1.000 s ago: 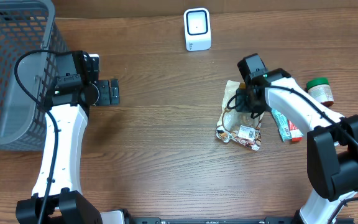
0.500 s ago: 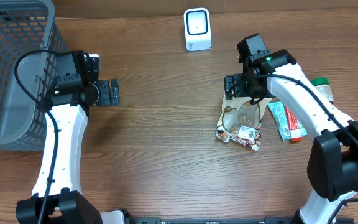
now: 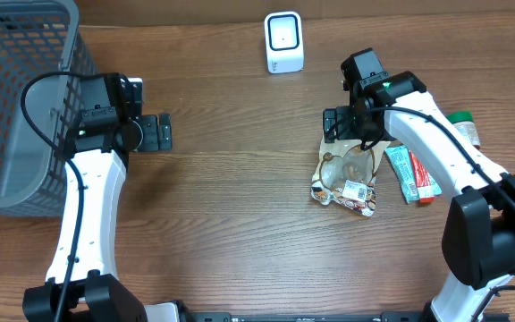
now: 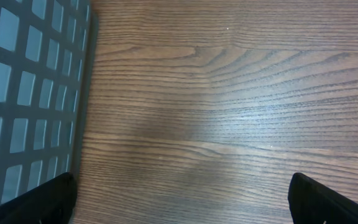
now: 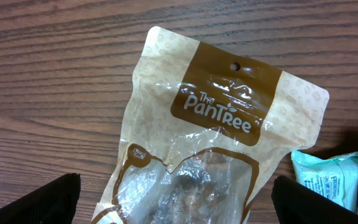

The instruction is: Scan the item barcode

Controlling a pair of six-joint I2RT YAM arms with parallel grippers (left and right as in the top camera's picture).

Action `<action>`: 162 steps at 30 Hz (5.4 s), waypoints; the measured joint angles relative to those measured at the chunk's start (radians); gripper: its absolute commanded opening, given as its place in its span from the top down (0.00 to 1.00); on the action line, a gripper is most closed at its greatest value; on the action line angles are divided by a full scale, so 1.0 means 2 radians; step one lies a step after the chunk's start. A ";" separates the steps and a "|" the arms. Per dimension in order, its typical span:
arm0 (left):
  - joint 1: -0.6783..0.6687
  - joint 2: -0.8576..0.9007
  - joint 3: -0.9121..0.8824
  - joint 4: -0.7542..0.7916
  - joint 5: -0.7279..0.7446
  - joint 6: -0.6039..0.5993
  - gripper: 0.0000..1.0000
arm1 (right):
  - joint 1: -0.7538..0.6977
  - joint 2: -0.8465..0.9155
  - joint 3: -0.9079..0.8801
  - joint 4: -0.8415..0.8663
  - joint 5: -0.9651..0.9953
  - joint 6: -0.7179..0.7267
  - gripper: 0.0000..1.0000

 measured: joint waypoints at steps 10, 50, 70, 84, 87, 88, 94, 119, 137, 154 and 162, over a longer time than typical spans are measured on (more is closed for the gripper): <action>0.000 0.000 0.000 0.000 0.000 0.000 0.00 | 0.000 0.000 0.000 0.000 0.003 0.000 0.00; 0.000 0.000 0.000 0.000 0.000 0.000 0.00 | 0.000 -0.287 0.000 0.002 0.003 0.000 0.00; 0.000 0.000 0.000 0.000 0.000 0.000 0.00 | 0.000 -0.566 0.000 -0.012 0.024 -0.001 0.00; 0.000 0.000 0.000 0.000 0.000 0.000 0.00 | -0.048 -0.779 -0.179 0.028 0.048 -0.013 0.00; 0.000 0.000 0.000 0.000 0.000 0.000 0.00 | -0.059 -0.825 -0.244 0.069 0.050 -0.013 0.00; 0.000 0.000 0.000 0.000 0.000 0.000 0.00 | -0.062 -0.841 -0.264 0.084 0.050 -0.013 0.00; 0.000 0.000 0.000 0.000 0.000 0.000 0.00 | -0.069 -0.915 -0.390 0.201 0.050 -0.014 0.00; 0.000 0.000 0.000 0.000 0.000 0.000 0.00 | -0.114 -0.947 -0.760 0.700 -0.021 -0.014 0.00; 0.000 0.000 0.000 0.000 0.000 0.000 0.00 | -0.114 -0.949 -0.760 0.463 -0.028 -0.014 0.00; 0.000 0.000 0.000 0.000 0.000 0.000 0.00 | -0.114 -0.949 -0.760 0.464 -0.058 -0.185 0.00; 0.000 0.000 0.000 0.000 0.000 0.000 0.00 | -0.114 -0.949 -0.760 0.464 -0.059 -0.196 0.00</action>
